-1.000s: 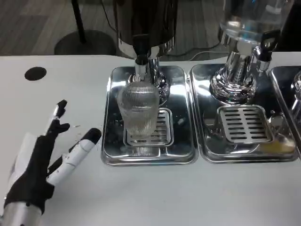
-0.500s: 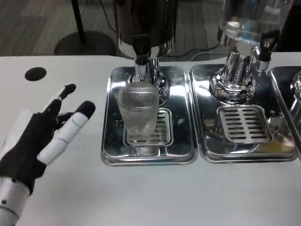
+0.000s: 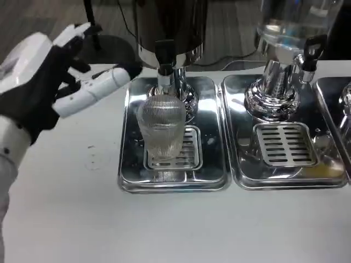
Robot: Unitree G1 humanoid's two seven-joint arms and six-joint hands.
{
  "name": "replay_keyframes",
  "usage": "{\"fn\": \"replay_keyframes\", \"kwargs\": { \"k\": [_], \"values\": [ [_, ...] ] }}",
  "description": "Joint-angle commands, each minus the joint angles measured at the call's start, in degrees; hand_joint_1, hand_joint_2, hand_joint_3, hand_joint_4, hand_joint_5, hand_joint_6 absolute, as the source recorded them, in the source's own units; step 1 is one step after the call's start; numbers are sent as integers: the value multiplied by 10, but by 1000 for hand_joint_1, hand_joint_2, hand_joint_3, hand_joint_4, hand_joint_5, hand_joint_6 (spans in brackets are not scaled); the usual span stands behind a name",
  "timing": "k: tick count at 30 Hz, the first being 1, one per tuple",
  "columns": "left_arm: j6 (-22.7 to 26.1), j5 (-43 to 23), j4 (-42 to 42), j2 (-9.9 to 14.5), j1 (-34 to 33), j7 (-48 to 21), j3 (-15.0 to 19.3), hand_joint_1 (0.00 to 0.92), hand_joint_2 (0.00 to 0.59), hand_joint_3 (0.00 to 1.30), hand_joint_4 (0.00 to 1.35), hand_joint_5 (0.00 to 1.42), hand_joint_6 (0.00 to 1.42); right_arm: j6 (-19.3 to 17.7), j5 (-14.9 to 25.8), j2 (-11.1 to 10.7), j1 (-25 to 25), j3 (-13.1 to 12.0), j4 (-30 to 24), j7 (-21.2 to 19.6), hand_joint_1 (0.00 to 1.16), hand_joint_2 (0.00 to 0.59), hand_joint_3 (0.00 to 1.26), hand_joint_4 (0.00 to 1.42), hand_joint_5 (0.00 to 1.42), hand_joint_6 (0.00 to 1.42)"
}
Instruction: Grasp the cup under the faucet to collect the drink, then remove the cup.
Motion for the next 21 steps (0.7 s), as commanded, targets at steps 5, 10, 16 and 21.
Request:
{"fn": "replay_keyframes", "kwargs": {
  "k": [5,10,16,21],
  "values": [
    [7,70,57,15,-108,-44,-87,0,66,116,0,343,433,-17,16,5,8,-9,11,-11,655,458,184,207,119,62],
    [1,94,91,6,-143,-52,-118,0,74,109,0,354,458,-26,24,8,13,-14,19,-14,655,457,184,207,120,62],
    [-16,109,142,-13,-167,-48,-143,0,75,109,0,358,462,-31,28,9,14,-15,22,-15,654,457,184,207,121,62],
    [-22,116,157,-32,-166,-45,-153,5,86,120,0,367,472,-31,29,10,13,-15,22,-15,654,457,185,207,121,62]
  ]
}}
